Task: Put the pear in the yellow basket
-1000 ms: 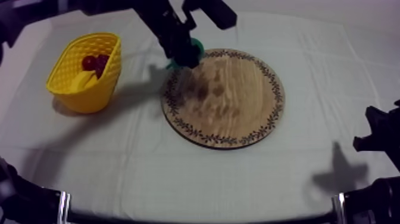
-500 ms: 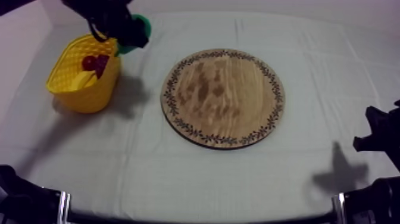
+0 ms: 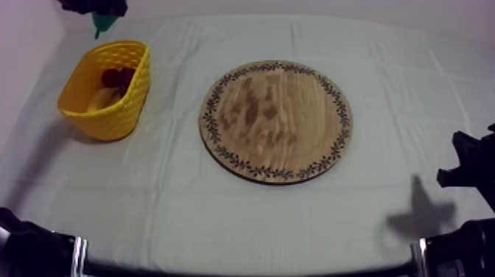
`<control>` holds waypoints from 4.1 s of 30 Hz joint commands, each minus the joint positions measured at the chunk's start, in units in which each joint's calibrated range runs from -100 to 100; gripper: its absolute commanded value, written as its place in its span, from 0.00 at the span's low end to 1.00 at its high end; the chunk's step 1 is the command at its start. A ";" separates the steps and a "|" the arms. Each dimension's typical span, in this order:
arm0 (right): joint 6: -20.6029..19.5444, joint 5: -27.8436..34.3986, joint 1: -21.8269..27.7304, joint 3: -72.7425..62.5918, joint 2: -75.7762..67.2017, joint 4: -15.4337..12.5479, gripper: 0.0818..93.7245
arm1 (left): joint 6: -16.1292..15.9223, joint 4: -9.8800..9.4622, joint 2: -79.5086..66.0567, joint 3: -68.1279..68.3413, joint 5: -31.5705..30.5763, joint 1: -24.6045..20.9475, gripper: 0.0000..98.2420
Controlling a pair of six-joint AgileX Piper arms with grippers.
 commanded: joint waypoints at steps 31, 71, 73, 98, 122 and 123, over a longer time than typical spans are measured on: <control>0.01 0.00 0.00 0.05 -0.05 0.02 0.00 | -2.56 2.99 20.83 1.14 0.85 -7.21 0.56; -0.02 0.00 0.00 0.05 -0.05 0.02 0.00 | -3.36 5.88 -32.93 24.71 -18.58 -8.15 0.01; -0.02 0.00 0.00 0.05 -0.05 0.02 0.00 | -2.78 5.79 -37.55 28.31 -19.77 -7.91 0.01; -0.01 0.00 0.00 0.05 -0.05 0.02 0.00 | 5.91 -1.36 -87.41 81.98 -44.47 -9.05 0.00; -0.02 0.00 -0.08 0.05 -0.05 0.02 0.00 | 1.54 4.87 -97.43 88.66 -40.03 -10.65 0.00; -0.02 0.00 -0.08 0.05 -0.05 0.02 0.00 | 1.12 5.19 -97.44 88.66 -39.48 -10.65 0.00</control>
